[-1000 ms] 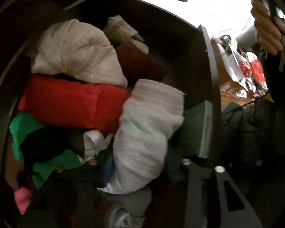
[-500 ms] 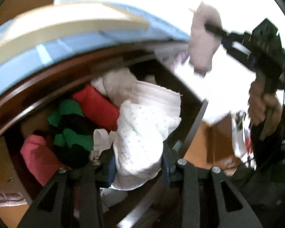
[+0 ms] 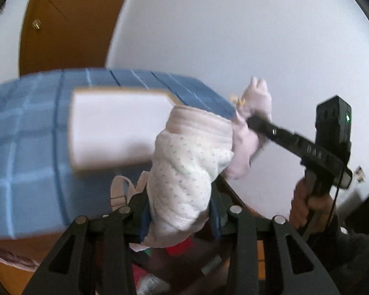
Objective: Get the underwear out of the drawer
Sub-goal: 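Carry both underwear pieces over the wooden tray with both tools, then open both tools to drop the underwear into the tray, then withdraw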
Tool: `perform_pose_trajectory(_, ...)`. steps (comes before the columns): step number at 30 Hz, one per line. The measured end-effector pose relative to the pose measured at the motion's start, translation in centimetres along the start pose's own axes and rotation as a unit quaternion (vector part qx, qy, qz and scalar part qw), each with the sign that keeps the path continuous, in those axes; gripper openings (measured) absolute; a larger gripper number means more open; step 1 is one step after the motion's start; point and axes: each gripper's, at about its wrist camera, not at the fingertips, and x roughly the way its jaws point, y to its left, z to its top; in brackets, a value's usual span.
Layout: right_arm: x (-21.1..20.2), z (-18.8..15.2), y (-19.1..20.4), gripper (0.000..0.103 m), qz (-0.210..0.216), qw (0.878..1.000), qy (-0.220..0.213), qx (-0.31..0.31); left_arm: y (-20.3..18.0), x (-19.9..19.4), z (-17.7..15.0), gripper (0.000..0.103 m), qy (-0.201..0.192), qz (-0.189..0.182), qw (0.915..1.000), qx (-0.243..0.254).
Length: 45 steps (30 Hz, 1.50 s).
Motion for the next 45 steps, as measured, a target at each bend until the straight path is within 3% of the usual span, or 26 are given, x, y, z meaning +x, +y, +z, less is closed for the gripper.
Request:
perform_pose_trajectory(7, 5.9, 4.6, 0.9, 0.026, -0.002, 1.0, -0.004, -0.019, 3.5, 2.1, 5.8, 0.038, -0.046, 0.069, 0.9962, -0.027)
perform_pose_trajectory(15, 15.9, 8.3, 0.9, 0.026, -0.012, 0.999, 0.04, -0.014, 7.6, 7.7, 9.7, 0.038, -0.039, 0.102, 0.9908, -0.08)
perform_pose_trajectory(25, 27.1, 9.1, -0.3, 0.027, -0.026, 0.991, 0.131, 0.007, 12.6, 13.8, 12.3, 0.038, -0.002, 0.123, 0.9829, -0.137)
perform_pose_trajectory(34, 32.8, 7.9, -1.0, 0.027, -0.03, 0.984, 0.176, 0.026, 14.6, 15.7, 12.6, 0.039, 0.005, 0.167, 0.973, -0.16)
perform_pose_trajectory(37, 33.8, 7.4, -1.6, 0.027, -0.021, 0.983, 0.179, 0.038, 15.0, 15.9, 12.7, 0.051, 0.0, 0.193, 0.9679, -0.162)
perform_pose_trajectory(40, 35.0, 6.8, -2.8, 0.03, 0.013, 0.976, 0.199, 0.082, 15.5, 15.9, 12.6, 0.079, -0.007, 0.229, 0.9582, -0.171)
perform_pose_trajectory(41, 35.5, 6.5, -3.4, 0.038, 0.024, 0.973, 0.207, 0.102, 15.7, 16.0, 12.7, 0.085, -0.006, 0.236, 0.9559, -0.174)
perform_pose_trajectory(45, 36.0, 6.2, -4.6, 0.054, 0.035, 0.966, 0.214, 0.138, 15.8, 15.7, 13.3, 0.087, -0.002, 0.244, 0.9542, -0.173)
